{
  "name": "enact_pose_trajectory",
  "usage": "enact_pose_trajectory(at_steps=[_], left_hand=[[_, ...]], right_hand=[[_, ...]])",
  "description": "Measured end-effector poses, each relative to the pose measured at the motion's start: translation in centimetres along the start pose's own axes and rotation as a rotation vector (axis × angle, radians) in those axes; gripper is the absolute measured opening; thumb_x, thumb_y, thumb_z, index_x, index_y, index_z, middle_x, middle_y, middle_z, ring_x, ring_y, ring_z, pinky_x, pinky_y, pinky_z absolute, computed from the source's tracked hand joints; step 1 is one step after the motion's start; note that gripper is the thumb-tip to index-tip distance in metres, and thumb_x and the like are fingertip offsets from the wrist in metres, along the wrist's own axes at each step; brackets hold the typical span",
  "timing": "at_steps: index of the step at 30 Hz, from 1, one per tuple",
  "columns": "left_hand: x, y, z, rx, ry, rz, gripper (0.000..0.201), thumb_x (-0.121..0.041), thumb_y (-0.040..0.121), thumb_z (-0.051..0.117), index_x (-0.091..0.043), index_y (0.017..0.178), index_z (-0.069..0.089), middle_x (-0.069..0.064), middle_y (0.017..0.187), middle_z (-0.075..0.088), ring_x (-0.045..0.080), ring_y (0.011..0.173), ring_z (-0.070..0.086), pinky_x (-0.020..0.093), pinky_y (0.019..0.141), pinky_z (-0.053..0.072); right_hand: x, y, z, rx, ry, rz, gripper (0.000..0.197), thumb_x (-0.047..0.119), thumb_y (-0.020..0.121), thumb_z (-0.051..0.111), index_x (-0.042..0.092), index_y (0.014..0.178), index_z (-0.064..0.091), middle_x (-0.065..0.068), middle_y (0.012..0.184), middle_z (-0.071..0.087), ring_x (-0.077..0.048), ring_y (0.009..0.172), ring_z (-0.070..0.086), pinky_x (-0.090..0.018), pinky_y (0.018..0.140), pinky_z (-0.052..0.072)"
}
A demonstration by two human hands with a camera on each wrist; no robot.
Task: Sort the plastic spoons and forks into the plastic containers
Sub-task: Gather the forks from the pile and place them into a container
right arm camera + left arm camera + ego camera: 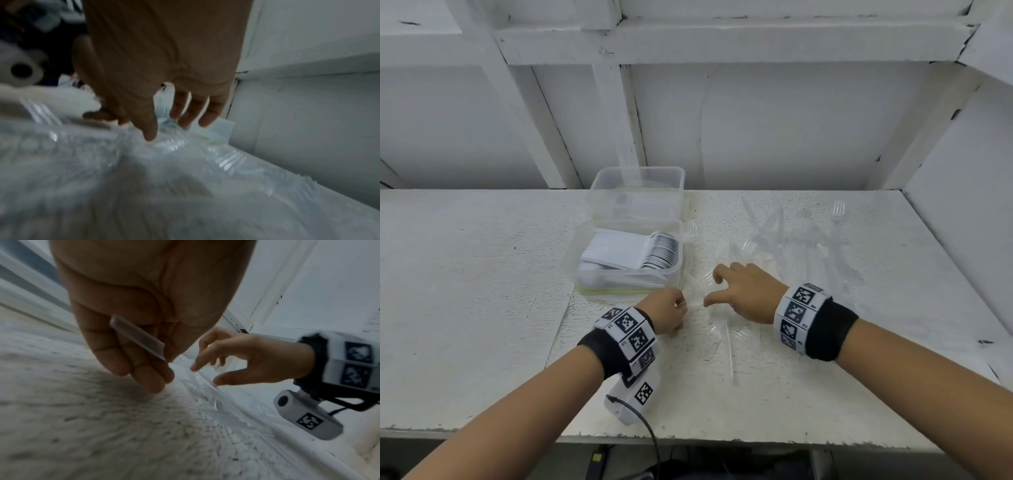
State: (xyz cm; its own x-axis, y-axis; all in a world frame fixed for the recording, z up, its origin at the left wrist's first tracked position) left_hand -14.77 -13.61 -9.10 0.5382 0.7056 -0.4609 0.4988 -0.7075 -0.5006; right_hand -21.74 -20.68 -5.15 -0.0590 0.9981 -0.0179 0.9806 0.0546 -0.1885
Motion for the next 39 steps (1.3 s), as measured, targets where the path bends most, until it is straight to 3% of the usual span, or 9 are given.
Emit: enact_pose_trajectory(at_steps=[3,8,15,18,20,24,29,32,39], left_hand=[[-0.1,-0.2,0.8,0.052,-0.035,-0.007,0.015,-0.016,0.098,0.038,-0.011,0.097,0.051,0.008,0.09,0.066,0.022,0.08,0.063,0.033,0.08,0.053],[-0.2,-0.4,0.7,0.052,-0.058,0.007,0.028,-0.005,0.092,0.037,-0.011,0.116,0.048,0.011,0.11,0.057,0.02,0.083,0.051,0.028,0.071,0.044],[-4.2,-0.9,-1.7,-0.143,-0.014,0.229,0.01,-0.021,0.092,0.049,-0.015,0.084,0.049,-0.005,0.071,0.047,0.014,0.068,0.046,0.024,0.058,0.035],[-6.7,-0.1,-0.1,-0.041,0.213,0.297,0.029,-0.035,0.094,0.048,-0.01,0.085,0.059,-0.002,0.072,0.051,0.017,0.071,0.05,0.024,0.065,0.037],[-7.0,0.5,1.1,0.006,0.353,0.222,0.051,-0.051,0.093,0.042,-0.009,0.067,0.052,0.001,0.061,0.045,0.018,0.062,0.047,0.026,0.057,0.035],[-6.8,0.8,3.4,0.062,0.466,0.115,0.046,-0.053,0.091,0.045,-0.009,0.082,0.053,0.003,0.072,0.048,0.018,0.071,0.049,0.025,0.053,0.034],[-5.3,0.8,2.5,0.025,0.198,0.095,0.027,-0.028,0.092,0.046,-0.012,0.07,0.049,0.004,0.07,0.048,0.018,0.074,0.047,0.024,0.055,0.032],[-4.1,0.1,1.1,-0.023,0.119,0.103,0.032,-0.024,0.092,0.045,-0.018,0.061,0.041,-0.004,0.065,0.043,0.017,0.072,0.045,0.022,0.053,0.028],[-1.7,-1.4,-1.0,-0.066,-0.272,0.133,0.025,-0.02,0.099,0.035,-0.016,0.076,0.043,0.002,0.073,0.06,0.013,0.059,0.056,0.024,0.058,0.046]], right_hand=[[0.0,0.2,0.2,-0.014,-0.164,-0.074,0.038,0.011,0.043,0.089,0.025,0.072,0.071,-0.01,0.086,0.062,-0.024,0.064,0.058,-0.03,0.049,0.043],[-1.9,-1.2,-3.5,-0.154,-0.17,-0.034,0.022,0.025,0.059,0.085,0.018,0.073,0.07,-0.014,0.096,0.066,-0.029,0.082,0.063,-0.037,0.063,0.053],[-9.7,-5.6,-7.0,-0.475,0.085,0.274,0.021,0.017,0.088,0.051,0.005,0.085,0.068,-0.011,0.072,0.065,-0.03,0.061,0.062,-0.035,0.06,0.046],[-11.8,-6.9,-4.2,-0.388,0.404,0.507,0.026,0.012,0.097,0.038,0.001,0.101,0.062,-0.013,0.091,0.063,-0.028,0.08,0.059,-0.032,0.071,0.044],[-12.2,-7.8,-2.1,-0.337,0.587,0.646,0.023,0.01,0.097,0.039,0.006,0.098,0.061,-0.007,0.09,0.06,-0.019,0.075,0.053,-0.019,0.061,0.039],[-11.8,-8.4,1.4,-0.279,0.824,0.827,0.02,0.016,0.095,0.044,0.011,0.093,0.062,0.0,0.091,0.056,-0.008,0.06,0.045,-0.015,0.049,0.032],[-10.2,-7.2,3.4,-0.138,0.865,0.875,0.029,0.024,0.094,0.048,-0.004,0.093,0.06,-0.007,0.084,0.053,-0.01,0.058,0.041,-0.017,0.046,0.032],[-10.3,-6.4,3.5,-0.16,0.882,0.956,0.036,0.029,0.095,0.047,0.01,0.065,0.041,-0.002,0.066,0.043,-0.012,0.055,0.039,-0.022,0.048,0.032],[-8.1,-4.3,5.1,0.081,0.686,0.935,0.041,0.037,0.087,0.059,0.015,0.061,0.036,0.001,0.061,0.041,-0.012,0.053,0.04,-0.022,0.047,0.031]])
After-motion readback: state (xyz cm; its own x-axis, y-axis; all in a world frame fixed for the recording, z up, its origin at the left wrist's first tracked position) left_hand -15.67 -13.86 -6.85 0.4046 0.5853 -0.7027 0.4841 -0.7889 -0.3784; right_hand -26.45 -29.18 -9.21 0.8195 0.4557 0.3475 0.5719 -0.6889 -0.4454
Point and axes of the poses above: each hand's wrist, its own y-axis towards the middle knuckle, its own z-axis out of the palm, x = y × z, the point moved 10 cm from there along y, towards the middle knuckle
